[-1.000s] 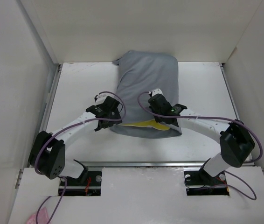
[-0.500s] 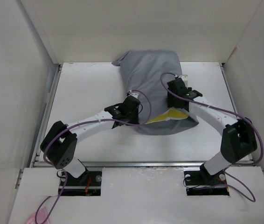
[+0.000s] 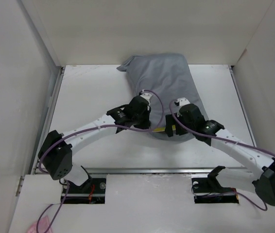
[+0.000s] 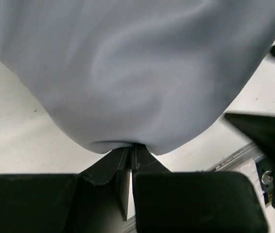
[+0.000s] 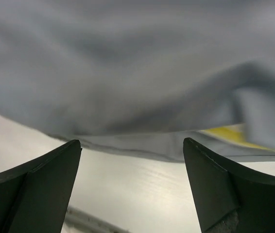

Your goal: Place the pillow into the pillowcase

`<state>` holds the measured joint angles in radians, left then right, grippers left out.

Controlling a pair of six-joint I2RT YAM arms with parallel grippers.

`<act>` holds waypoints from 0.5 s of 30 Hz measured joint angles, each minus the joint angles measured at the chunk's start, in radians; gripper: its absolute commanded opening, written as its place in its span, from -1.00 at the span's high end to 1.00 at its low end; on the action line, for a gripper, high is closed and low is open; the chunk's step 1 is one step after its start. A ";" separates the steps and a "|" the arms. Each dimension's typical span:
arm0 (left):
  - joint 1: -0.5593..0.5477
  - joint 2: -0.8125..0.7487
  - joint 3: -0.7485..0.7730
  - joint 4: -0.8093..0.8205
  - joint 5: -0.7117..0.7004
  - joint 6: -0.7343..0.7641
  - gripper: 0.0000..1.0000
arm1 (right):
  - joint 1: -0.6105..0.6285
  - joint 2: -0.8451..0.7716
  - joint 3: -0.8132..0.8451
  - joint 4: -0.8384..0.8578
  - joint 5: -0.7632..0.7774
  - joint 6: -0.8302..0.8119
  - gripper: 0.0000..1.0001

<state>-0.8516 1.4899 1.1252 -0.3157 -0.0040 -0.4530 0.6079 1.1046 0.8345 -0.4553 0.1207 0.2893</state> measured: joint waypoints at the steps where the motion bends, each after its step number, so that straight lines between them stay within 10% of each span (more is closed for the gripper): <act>1: -0.004 -0.006 0.009 -0.005 0.000 0.002 1.00 | 0.016 0.013 -0.022 0.007 -0.022 0.001 -0.81; 11: -0.027 -0.018 0.027 -0.061 -0.010 0.008 1.00 | 0.035 0.106 -0.103 0.180 0.056 0.111 -0.74; 13: -0.036 -0.020 0.028 -0.073 -0.018 0.008 1.00 | 0.035 0.097 -0.124 0.241 0.087 0.144 -0.53; 15: -0.044 -0.026 0.030 -0.082 -0.023 0.008 1.00 | 0.037 0.080 -0.177 0.344 0.124 0.167 0.26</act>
<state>-0.8959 1.4643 1.1549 -0.3977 -0.0265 -0.4454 0.6449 1.1843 0.6579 -0.1112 0.2447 0.4561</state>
